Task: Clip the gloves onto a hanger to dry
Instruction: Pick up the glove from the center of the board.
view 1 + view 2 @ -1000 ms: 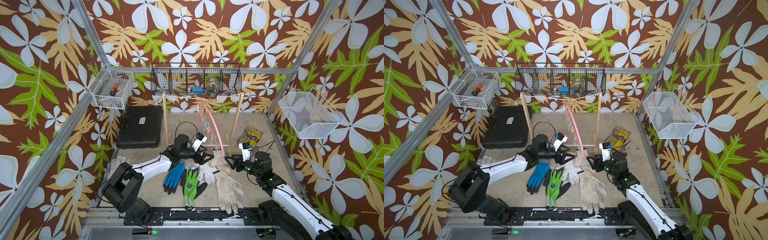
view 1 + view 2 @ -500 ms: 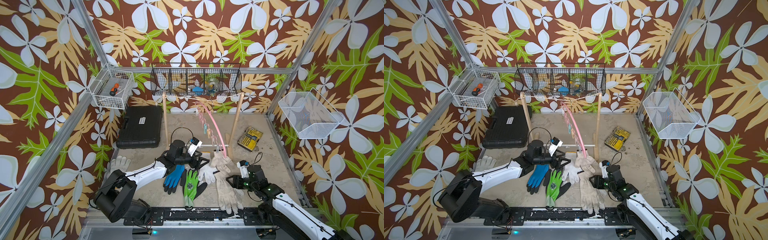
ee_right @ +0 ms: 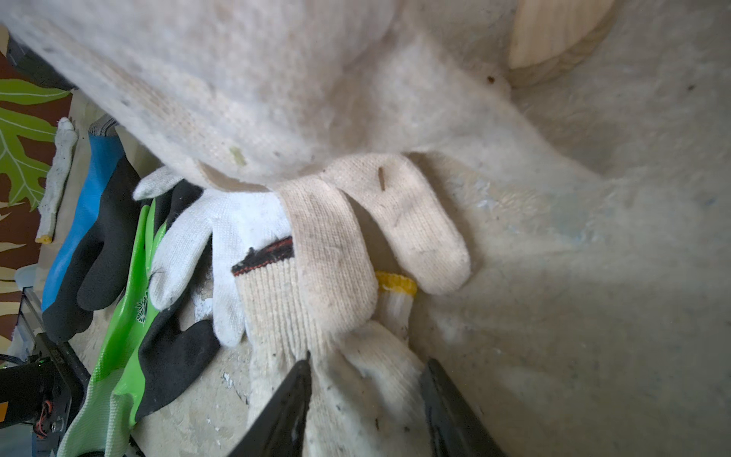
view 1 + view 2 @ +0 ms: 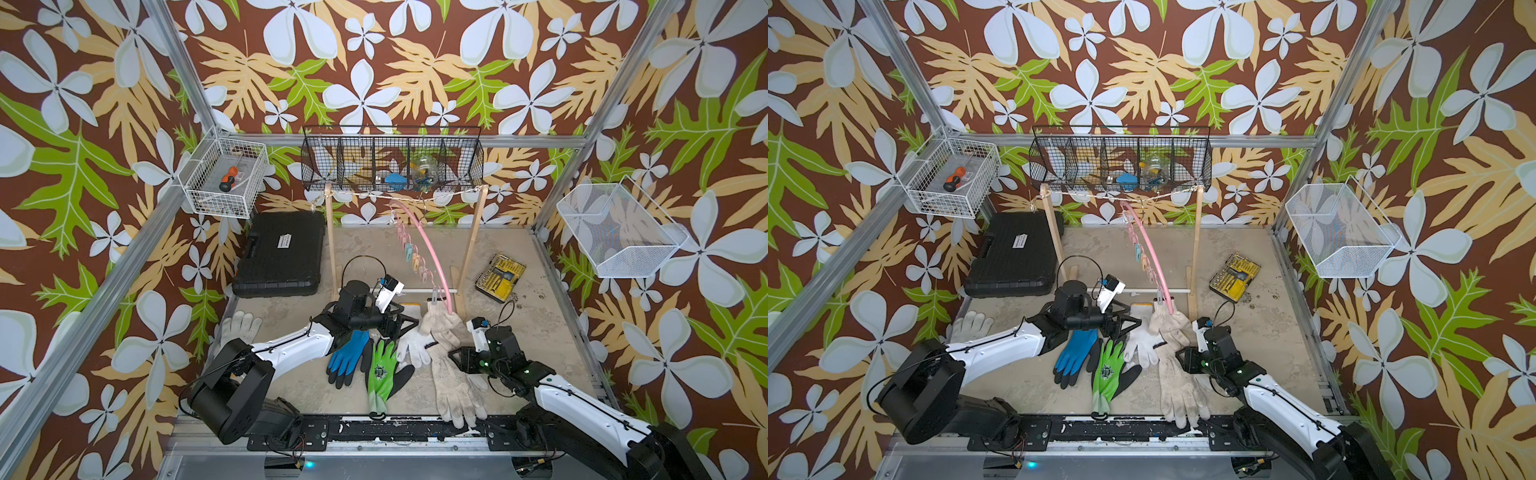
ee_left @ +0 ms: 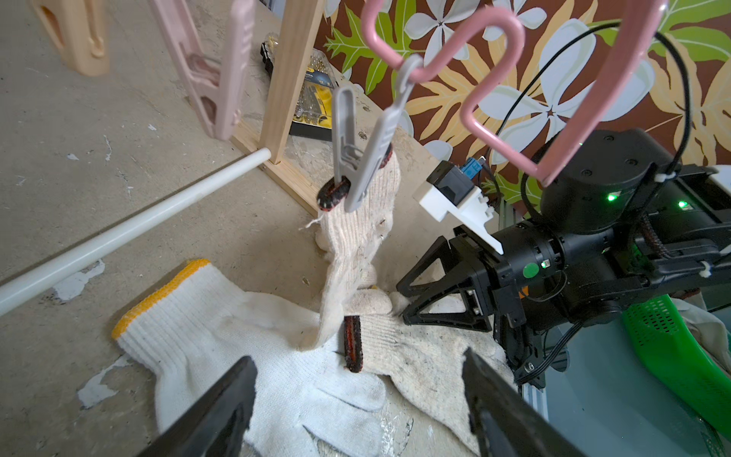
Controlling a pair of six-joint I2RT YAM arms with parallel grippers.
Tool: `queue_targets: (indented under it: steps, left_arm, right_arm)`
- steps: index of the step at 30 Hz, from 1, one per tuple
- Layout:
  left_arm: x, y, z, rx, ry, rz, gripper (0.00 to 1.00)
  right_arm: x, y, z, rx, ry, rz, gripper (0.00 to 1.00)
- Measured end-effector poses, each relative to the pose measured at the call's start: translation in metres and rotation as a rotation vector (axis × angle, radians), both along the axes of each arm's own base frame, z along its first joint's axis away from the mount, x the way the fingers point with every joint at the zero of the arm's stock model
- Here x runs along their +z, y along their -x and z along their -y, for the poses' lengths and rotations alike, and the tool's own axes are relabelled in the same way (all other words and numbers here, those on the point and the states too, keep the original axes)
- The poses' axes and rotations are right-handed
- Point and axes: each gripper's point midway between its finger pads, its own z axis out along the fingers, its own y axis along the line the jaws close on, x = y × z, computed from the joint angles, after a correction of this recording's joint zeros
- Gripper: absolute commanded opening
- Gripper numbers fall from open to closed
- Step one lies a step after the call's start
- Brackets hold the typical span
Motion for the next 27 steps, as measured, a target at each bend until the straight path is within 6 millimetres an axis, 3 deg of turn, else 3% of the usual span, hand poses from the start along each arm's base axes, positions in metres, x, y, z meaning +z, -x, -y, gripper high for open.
queue_targets:
  steps: [5, 10, 14, 19, 23, 27]
  left_arm:
    - [-0.001, -0.001, 0.0, 0.0, -0.001, -0.002, 0.83]
    - [-0.001, -0.001, 0.001, -0.001, -0.002, 0.0, 0.83]
    - [-0.001, -0.002, 0.001, -0.001, -0.003, 0.0, 0.83]
    - [-0.002, -0.003, 0.002, -0.001, -0.005, -0.002, 0.83]
    - [-0.002, -0.003, 0.002, -0.001, -0.006, -0.003, 0.83]
    - [0.001, -0.005, 0.003, 0.003, -0.004, 0.003, 0.83]
  right_arm:
    - [-0.006, 0.002, -0.003, 0.025, 0.043, 0.008, 0.44]
    - [-0.005, 0.003, -0.003, 0.033, 0.088, 0.028, 0.28]
    - [-0.005, 0.004, 0.0, 0.026, 0.101, 0.033, 0.1]
    - [-0.007, 0.005, 0.001, 0.024, 0.109, 0.029, 0.0]
    - [0.002, 0.005, 0.0, 0.027, 0.1, 0.039, 0.0]
    - [0.029, 0.004, -0.005, 0.033, 0.069, 0.083, 0.0]
